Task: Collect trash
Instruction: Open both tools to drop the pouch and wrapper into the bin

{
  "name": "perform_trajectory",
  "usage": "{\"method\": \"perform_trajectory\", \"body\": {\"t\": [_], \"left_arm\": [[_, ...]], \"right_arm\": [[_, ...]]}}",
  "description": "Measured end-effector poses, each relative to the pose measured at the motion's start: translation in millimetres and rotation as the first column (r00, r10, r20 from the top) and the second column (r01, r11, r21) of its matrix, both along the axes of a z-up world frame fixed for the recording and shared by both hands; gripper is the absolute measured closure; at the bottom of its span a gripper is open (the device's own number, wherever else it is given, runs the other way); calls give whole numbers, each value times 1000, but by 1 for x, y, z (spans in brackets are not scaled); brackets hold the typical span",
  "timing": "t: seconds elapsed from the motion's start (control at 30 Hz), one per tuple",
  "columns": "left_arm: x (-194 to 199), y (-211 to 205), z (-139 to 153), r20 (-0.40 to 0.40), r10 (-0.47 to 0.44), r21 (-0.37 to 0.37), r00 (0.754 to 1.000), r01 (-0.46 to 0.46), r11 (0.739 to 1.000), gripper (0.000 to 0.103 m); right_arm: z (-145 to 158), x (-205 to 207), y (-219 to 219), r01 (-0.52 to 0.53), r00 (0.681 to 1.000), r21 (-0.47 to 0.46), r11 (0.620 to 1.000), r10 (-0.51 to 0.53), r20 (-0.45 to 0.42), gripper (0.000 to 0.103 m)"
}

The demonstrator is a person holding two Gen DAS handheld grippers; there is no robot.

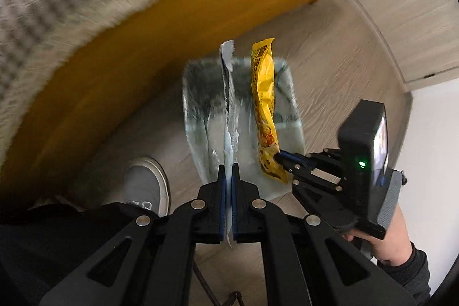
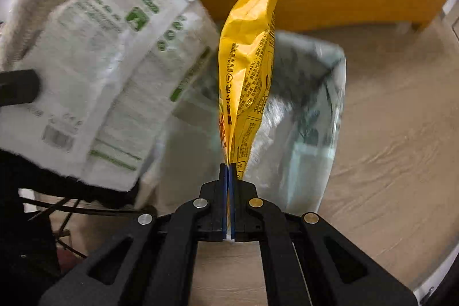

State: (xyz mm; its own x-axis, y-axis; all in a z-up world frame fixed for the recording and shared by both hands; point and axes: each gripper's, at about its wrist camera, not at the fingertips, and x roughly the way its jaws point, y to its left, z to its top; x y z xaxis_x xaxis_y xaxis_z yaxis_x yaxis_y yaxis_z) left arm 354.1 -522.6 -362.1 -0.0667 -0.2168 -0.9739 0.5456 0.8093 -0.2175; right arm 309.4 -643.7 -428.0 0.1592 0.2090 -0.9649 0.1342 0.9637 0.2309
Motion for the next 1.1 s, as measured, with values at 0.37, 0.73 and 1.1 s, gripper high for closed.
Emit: {"method": "perform_trajectory", "body": {"t": [0.37,0.73,1.1], "left_arm": [[5,-43,-105,-64,33,146,997,-23,989,101],[4,-40,-127,-68,141,136,988,-130,982,21],[15,-4,-26,-10,136,-47,991,-136,990,17]], "right_arm": [[-46,-11,-18,98,994,-92,991,-101,-30,46],[-5,-74,-20,281,957,-17,960,-279,78,46],[16,-98,-1,347,937,-13,938,-345,58,46]]}}
